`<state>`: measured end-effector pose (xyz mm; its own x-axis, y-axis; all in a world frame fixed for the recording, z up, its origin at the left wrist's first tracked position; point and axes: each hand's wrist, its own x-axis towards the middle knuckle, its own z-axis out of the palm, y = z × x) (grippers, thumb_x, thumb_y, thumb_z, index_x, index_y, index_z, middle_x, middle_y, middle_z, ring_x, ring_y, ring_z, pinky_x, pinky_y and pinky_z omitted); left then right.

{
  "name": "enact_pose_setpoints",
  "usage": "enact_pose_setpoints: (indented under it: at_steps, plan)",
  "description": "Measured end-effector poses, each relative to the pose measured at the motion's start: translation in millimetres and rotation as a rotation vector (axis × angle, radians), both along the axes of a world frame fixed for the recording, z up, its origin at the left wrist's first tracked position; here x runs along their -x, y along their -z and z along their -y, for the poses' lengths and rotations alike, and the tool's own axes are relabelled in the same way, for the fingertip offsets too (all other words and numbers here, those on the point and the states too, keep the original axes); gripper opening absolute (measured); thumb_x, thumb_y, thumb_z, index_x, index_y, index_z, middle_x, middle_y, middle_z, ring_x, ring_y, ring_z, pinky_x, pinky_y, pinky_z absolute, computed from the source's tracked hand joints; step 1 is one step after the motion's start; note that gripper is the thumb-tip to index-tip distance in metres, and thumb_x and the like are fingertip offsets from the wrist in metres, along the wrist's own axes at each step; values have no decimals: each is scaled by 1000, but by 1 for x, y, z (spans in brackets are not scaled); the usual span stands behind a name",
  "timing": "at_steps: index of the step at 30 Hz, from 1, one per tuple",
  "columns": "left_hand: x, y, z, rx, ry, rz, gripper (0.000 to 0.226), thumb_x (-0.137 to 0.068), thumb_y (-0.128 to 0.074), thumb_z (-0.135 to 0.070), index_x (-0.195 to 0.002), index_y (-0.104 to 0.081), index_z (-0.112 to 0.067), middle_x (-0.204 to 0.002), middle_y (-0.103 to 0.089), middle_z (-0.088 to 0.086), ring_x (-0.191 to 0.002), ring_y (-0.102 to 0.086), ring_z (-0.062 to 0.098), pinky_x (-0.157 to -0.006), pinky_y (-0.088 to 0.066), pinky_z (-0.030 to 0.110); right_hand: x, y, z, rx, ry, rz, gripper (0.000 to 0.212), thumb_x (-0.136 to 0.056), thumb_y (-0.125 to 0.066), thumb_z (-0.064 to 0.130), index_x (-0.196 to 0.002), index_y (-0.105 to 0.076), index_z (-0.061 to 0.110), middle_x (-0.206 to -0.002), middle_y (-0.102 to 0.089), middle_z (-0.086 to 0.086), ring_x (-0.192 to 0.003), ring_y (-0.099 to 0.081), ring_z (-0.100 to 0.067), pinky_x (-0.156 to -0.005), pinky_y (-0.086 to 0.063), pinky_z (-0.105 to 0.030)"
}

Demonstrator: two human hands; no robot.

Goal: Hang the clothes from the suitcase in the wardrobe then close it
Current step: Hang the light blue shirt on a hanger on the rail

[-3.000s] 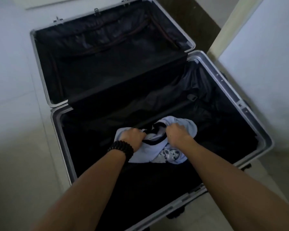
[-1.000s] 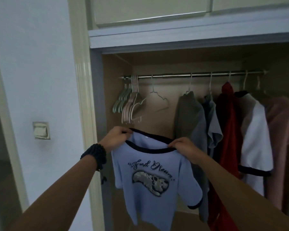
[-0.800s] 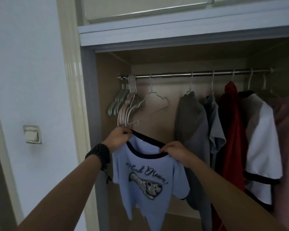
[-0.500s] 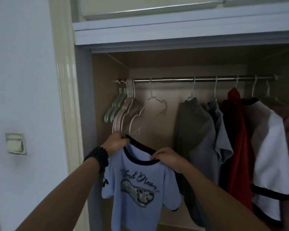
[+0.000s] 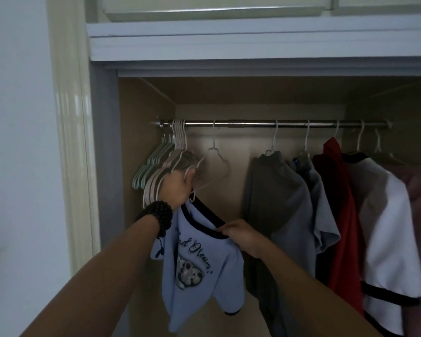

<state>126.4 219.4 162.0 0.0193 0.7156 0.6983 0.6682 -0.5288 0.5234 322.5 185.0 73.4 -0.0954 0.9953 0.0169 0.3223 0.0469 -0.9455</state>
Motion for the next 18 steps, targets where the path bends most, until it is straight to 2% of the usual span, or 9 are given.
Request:
enact_pose_setpoints:
  at_steps: [2,4,6,9,13,15,18]
  plan:
    - [0,-13,-4,-104,2,64,56,-104,-40,-34,-57,-52,-5,-57,-55,6,-54,-53,19,-57,-40,28,-7,-6,-5,3,25,-91,22,-87,-64,16,-101,-74,2,-99,-73,-15,-90,-70,-28,-75,-57,-31]
    - [3,-23,-4,-163,58,109,51,-104,-39,-35,-75,-63,0,-68,-63,7,-64,-60,18,-64,-47,28,-11,-16,-10,8,44,-175,35,-78,-70,24,-106,-72,2,-102,-73,-16,-94,-71,-29,-89,-56,-39]
    - [6,-27,3,-201,116,152,45,-104,-40,-33,-72,-58,-7,-64,-58,-3,-59,-55,6,-60,-43,21,-11,-24,-13,-8,35,-236,37,-78,-70,26,-107,-72,3,-103,-73,-16,-96,-71,-30,-94,-54,-44]
    - [13,-19,17,-175,194,183,46,-104,-39,-34,-65,-51,-12,-57,-50,-4,-53,-48,5,-56,-37,20,-5,-32,-13,-57,-32,-356,31,-89,-64,25,-110,-70,3,-108,-72,-16,-99,-70,-29,-93,-54,-40]
    - [40,9,30,-63,306,296,50,-104,-37,-40,-64,-46,-11,-53,-40,-2,-49,-39,7,-55,-34,23,12,-38,-3,-71,-159,-566,43,-97,-52,39,-117,-66,4,-114,-71,-11,-107,-67,-26,-85,-54,-33]
    - [57,20,38,-33,320,332,50,-103,-37,-40,-64,-44,-10,-54,-35,2,-49,-34,9,-55,-31,24,22,-43,0,-67,-176,-599,51,-96,-47,46,-118,-64,3,-117,-70,-13,-108,-66,-26,-84,-54,-33]
    - [79,34,48,-29,340,332,48,-103,-38,-38,-61,-45,-16,-55,-38,3,-53,-36,12,-57,-31,28,39,-46,0,-67,-145,-601,57,-96,-43,49,-116,-63,0,-114,-70,-16,-104,-67,-27,-82,-55,-34]
